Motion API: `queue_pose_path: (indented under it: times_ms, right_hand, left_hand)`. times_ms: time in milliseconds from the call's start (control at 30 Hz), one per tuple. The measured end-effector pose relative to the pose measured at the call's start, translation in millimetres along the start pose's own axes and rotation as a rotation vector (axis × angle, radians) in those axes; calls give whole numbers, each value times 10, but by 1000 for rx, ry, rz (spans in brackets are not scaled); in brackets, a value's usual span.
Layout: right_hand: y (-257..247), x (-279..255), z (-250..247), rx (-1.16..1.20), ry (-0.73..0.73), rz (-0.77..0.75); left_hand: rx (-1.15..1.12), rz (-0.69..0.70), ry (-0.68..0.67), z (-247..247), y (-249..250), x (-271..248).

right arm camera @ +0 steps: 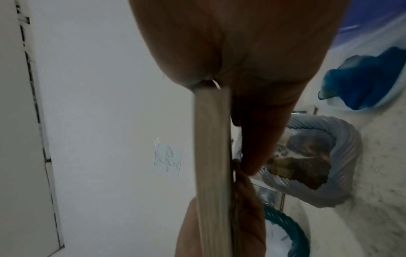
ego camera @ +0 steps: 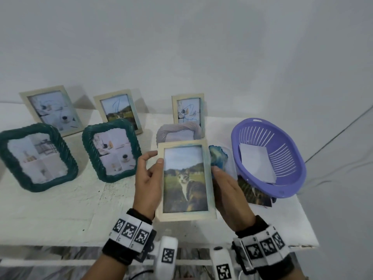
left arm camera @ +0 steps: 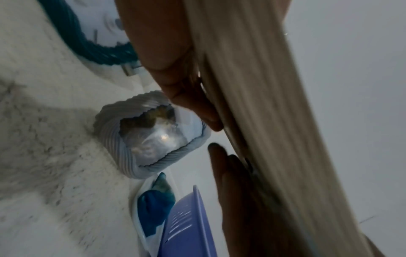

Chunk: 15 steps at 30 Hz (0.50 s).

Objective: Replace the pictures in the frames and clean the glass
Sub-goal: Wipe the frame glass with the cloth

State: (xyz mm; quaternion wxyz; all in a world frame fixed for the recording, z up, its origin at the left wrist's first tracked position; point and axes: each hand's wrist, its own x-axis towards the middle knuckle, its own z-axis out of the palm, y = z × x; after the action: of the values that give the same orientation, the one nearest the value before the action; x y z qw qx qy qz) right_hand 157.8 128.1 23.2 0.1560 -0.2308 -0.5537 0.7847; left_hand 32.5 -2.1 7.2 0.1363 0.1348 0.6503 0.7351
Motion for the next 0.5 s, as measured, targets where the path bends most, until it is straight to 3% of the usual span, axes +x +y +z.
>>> queue_pose_path:
  times_ms: [67, 200, 367, 433, 500]
  right_hand:
    - [63, -31, 37, 69, 21, -39]
    - [65, -95, 96, -73, -52, -155]
    - [174, -153, 149, -399, -164, -328]
    - [224, -151, 155, -512, -147, -391]
    - [249, -141, 162, -579, -127, -406]
  left_hand:
    - [-19, -118, -121, 79, 13, -36]
    - [-3, -218, -409, 147, -40, -114]
    - [-264, -554, -434, 163, 62, -164]
    - [-283, -591, -452, 136, 79, -167]
    - [-249, -540, -451, 122, 99, -172]
